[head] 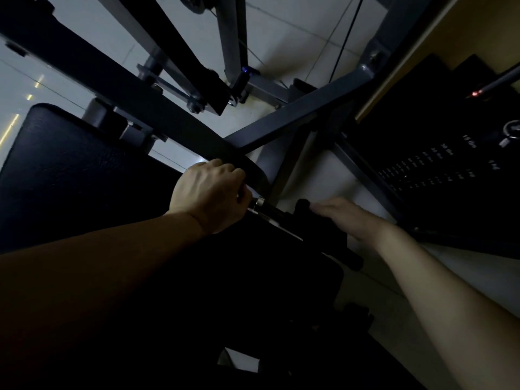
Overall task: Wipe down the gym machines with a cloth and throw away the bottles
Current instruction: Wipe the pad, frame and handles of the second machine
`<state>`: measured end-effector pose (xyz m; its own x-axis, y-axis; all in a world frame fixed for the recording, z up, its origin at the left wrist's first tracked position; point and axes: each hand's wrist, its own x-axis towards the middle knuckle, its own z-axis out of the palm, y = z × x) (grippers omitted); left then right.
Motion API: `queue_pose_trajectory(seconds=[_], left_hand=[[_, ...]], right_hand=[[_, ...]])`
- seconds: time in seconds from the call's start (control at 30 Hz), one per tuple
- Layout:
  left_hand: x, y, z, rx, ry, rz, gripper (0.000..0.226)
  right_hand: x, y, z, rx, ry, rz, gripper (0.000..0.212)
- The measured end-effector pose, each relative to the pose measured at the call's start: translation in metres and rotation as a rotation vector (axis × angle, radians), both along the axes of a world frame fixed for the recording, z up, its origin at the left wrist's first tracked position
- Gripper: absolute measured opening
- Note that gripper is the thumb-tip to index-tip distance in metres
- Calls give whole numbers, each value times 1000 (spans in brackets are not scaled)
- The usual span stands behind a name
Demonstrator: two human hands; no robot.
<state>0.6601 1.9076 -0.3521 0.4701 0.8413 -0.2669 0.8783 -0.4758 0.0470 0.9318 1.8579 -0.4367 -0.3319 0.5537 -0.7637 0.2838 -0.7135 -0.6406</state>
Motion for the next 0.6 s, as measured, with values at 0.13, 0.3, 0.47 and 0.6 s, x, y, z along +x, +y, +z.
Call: queue_pose_trajectory(seconds=[0.13,0.3,0.47,0.6], left_hand=[[0,0,-1,10,-5,8,30],[0,1,-2,15,-13,-3,25],[-1,-1,-4,37,-11,-8,25],[-1,0,-4,25,-9,-1,25]], right_hand=[[-28,12,1,-56,37,200,24],[-29,17,-3,-199,140,196,51],[-46,6,-20,122,-44,231,101],[-45,-4,-29,247,-218,250,69]])
